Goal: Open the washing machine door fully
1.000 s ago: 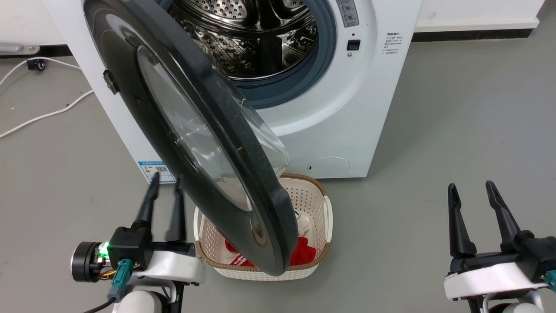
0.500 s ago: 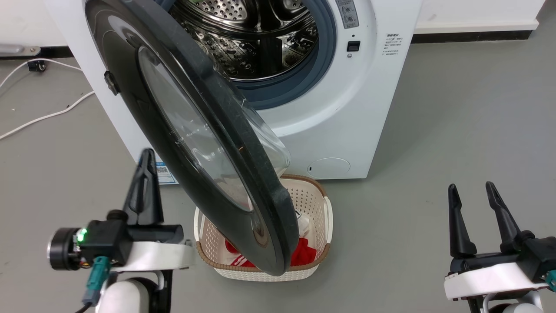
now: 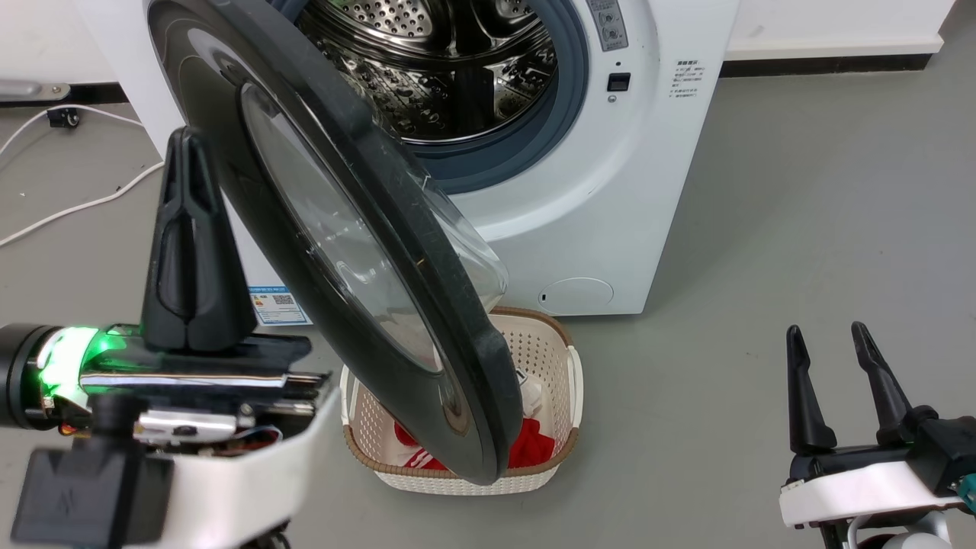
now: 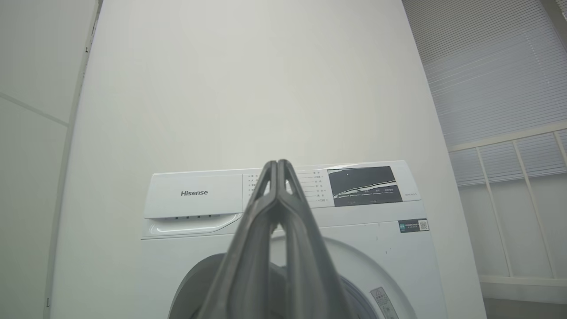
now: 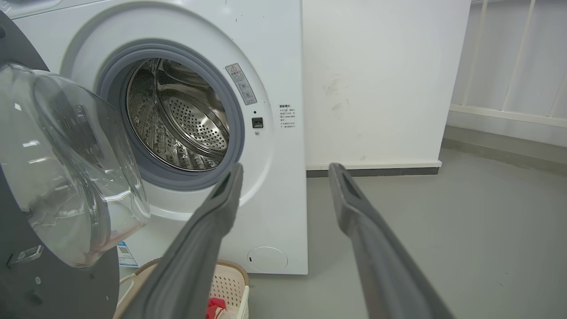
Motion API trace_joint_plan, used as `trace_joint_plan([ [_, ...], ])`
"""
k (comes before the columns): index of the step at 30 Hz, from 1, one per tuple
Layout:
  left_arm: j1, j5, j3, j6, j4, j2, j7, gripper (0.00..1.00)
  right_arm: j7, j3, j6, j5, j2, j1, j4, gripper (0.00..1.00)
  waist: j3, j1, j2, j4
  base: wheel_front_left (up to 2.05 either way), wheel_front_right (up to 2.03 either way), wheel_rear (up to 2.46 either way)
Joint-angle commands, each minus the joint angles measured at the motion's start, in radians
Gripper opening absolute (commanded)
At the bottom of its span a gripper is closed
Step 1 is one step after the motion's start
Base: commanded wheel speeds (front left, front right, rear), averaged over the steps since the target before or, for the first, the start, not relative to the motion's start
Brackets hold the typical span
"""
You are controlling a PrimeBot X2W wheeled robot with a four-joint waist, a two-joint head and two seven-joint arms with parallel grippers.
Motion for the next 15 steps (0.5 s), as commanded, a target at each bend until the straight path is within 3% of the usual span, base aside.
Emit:
trace_joint_plan([
  [1,-0.015,0.012,-0.022,-0.009,-0.039,-0.001,-0.002,0.0,-0.001,0.0,0.0,0.005,0.003,-0.011,0.003,1.0,-0.002,0.0,0.0,-0.001,0.0,0.0,0.0],
  [7,-0.022,0.031,-0.173,-0.052,-0.1,0.001,-0.002,0.0,-0.001,0.001,0.0,0.011,0.003,-0.004,0.011,1.0,-0.01,0.0,0.0,-0.001,0.0,0.0,0.0],
  [15,0.077,-0.028,-0.415,-0.112,0.038,0.016,-0.002,0.0,-0.001,0.01,0.0,0.019,0.002,0.007,0.023,1.0,-0.022,0.0,0.0,-0.003,0.0,0.0,0.0],
])
